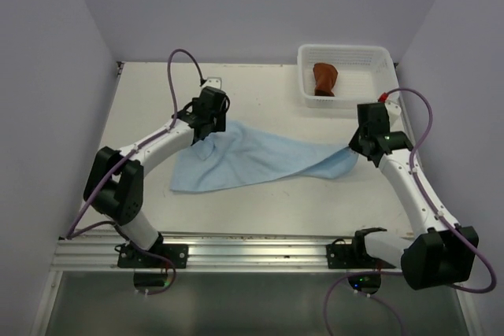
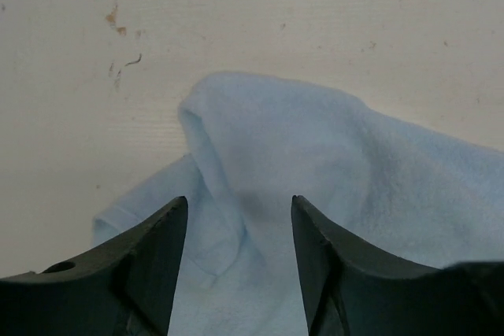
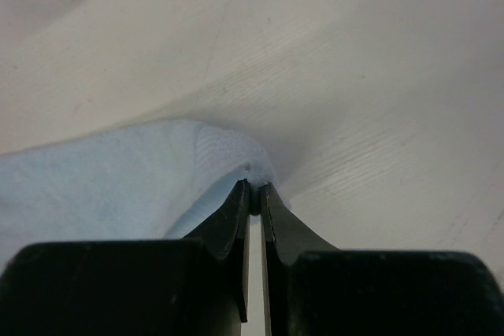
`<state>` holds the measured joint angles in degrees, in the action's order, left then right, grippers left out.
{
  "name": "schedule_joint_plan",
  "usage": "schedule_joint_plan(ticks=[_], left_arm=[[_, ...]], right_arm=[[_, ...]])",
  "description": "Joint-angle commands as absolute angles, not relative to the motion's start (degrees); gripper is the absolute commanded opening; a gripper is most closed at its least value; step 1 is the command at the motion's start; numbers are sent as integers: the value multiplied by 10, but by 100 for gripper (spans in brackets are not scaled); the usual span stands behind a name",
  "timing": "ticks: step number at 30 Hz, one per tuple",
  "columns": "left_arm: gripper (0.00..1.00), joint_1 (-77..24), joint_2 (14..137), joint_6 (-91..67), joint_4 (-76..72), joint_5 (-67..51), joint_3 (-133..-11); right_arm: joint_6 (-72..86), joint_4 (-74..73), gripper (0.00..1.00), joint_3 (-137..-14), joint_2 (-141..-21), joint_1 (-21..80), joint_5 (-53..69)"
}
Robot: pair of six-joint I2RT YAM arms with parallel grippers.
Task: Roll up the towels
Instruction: Flatten the towel
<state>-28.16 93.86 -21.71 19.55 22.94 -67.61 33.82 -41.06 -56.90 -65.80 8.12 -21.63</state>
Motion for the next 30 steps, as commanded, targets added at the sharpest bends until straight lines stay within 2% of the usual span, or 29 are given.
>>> schedule_joint_plan(ticks=[1,2,6,16,21,30], left_arm=[[60,-277,920,-208,142,195,-722],[65,-276,917,-205,144,194,-722],[67,-265,876,-208,173,189,-710],[67,-217,680,-376,242,137,-479],[67,-217,597,-417,282,152,-440],[68,-217,546,-521,404,190,-420]], right_arm=[[333,-391,0,-596,-674,75,-284],[332,-389,0,-597,-679,68,-286],[330,-375,0,-595,-695,51,-267],[320,-354,0,-592,-714,37,-217],[314,-335,0,-583,-718,35,-200],[309,-330,0,-573,-710,35,-188]])
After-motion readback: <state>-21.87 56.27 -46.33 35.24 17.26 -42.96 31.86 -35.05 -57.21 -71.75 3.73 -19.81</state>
